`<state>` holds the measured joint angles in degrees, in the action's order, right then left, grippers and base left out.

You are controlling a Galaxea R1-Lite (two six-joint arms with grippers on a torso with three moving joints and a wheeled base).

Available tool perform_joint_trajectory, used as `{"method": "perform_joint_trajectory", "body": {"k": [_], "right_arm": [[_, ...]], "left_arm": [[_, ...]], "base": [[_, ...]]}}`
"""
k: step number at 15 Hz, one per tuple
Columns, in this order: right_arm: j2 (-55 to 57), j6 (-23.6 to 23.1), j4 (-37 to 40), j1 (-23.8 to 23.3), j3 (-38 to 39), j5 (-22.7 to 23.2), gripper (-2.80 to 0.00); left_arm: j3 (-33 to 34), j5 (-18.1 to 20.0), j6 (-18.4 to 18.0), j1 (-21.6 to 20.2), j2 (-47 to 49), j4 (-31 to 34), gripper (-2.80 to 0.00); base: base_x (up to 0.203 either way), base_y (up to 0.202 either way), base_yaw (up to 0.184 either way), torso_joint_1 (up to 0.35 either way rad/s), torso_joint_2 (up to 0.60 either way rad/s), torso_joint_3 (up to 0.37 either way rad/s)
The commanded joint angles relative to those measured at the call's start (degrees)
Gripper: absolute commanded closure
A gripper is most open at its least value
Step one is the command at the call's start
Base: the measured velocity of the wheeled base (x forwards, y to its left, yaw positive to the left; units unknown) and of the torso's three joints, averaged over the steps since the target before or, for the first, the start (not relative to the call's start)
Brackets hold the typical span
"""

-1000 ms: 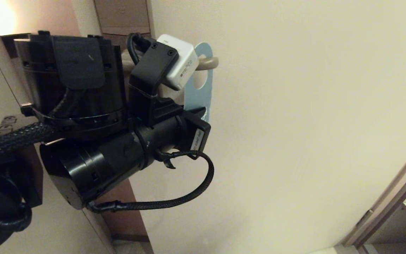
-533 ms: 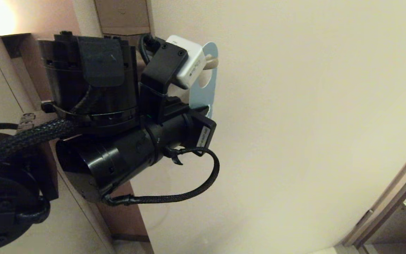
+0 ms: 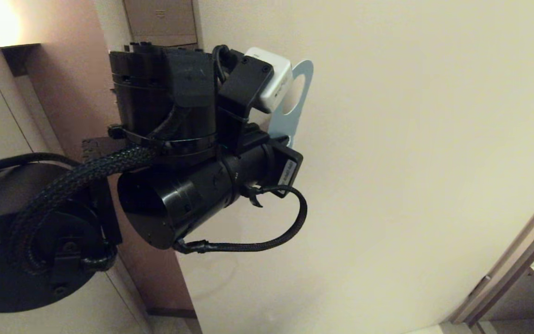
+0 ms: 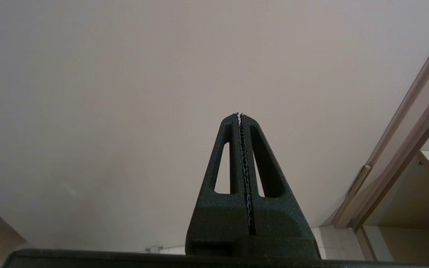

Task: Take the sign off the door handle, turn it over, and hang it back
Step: Take down the sign, then hand it to the other hand

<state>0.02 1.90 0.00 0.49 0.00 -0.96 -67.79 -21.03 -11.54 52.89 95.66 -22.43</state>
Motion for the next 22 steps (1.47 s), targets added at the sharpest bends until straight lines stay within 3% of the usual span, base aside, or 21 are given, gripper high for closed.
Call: {"method": "perform_joint_trajectory", "body": {"k": [1, 8, 12, 16, 20, 22], "right_arm": [[-0.02, 0.03, 0.00, -0.04, 0.00, 0.00, 0.00], [-0.02, 0.03, 0.00, 0.04, 0.00, 0.00, 0.00], [-0.02, 0.03, 0.00, 0.04, 0.00, 0.00, 0.00], [-0.02, 0.03, 0.00, 0.04, 0.00, 0.00, 0.00], [-0.02, 0.03, 0.00, 0.04, 0.00, 0.00, 0.00], [-0.02, 0.03, 0.00, 0.02, 0.00, 0.00, 0.00]], "left_arm": [[-0.23, -0.15, -0.07, 0.88, 0.75, -0.16, 0.00], [0.22, -0.07, 0.04, 6.86, -1.36, -0.08, 0.00], [1.34, 1.97, 0.88, 7.07, -3.91, 0.05, 0.00], [5.65, 14.34, 2.96, 4.51, -8.68, 1.48, 0.00], [13.16, 32.57, 3.76, -1.51, -13.96, 1.53, 0.00], [16.17, 38.54, 4.57, -2.29, -15.45, 1.41, 0.00]], "base": [[0.000, 0.000, 0.000, 0.000, 0.00, 0.000], [0.000, 0.000, 0.000, 0.000, 0.00, 0.000], [0.000, 0.000, 0.000, 0.000, 0.00, 0.000], [0.000, 0.000, 0.000, 0.000, 0.00, 0.000], [0.000, 0.000, 0.000, 0.000, 0.00, 0.000], [0.000, 0.000, 0.000, 0.000, 0.00, 0.000]]}}
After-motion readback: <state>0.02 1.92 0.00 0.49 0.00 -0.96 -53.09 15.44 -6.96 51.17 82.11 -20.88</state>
